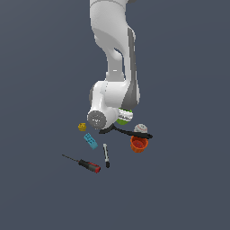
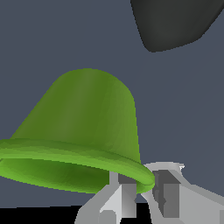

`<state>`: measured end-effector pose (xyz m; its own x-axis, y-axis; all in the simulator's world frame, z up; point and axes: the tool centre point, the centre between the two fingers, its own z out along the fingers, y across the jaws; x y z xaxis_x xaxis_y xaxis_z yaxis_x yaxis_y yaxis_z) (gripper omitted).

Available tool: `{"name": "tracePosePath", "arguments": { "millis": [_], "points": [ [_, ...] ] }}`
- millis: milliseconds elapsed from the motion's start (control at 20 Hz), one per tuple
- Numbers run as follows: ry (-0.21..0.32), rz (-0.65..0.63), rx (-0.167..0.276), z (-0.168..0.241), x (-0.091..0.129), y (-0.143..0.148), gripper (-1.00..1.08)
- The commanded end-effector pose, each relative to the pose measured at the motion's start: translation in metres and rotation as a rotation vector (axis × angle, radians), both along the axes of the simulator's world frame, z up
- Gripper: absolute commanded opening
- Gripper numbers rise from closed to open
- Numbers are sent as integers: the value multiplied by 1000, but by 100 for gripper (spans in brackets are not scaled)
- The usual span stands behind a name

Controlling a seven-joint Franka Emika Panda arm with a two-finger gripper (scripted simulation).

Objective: Pick up a designated object from a clutter of objects.

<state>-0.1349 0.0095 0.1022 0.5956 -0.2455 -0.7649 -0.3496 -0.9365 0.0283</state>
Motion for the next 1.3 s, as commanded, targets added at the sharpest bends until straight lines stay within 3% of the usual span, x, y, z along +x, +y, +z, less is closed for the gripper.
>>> {"name": "tracePosePath", "arguments": {
  "millis": [0, 1250],
  "points": [
    [-2, -2, 0, 16, -1, -12, -100],
    [2, -8, -2, 249, -18, -203, -100]
  ]
}}
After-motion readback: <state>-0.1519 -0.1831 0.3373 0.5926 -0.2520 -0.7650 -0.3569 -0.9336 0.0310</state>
